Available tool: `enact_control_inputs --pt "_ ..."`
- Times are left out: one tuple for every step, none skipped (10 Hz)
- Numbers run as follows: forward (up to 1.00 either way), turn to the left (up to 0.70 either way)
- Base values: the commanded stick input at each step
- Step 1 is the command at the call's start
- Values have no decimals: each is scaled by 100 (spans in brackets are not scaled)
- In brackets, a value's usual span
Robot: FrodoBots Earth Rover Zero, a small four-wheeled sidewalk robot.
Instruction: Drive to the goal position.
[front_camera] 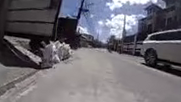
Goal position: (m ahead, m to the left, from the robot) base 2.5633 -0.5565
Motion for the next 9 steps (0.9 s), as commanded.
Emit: enact_control_inputs --pt "100 7" --pt "100 7" --pt "100 6" --pt "100 0" --pt "100 -21" --pt "100 -40" --pt "100 -40" --pt "100 -40" --pt "100 -40"
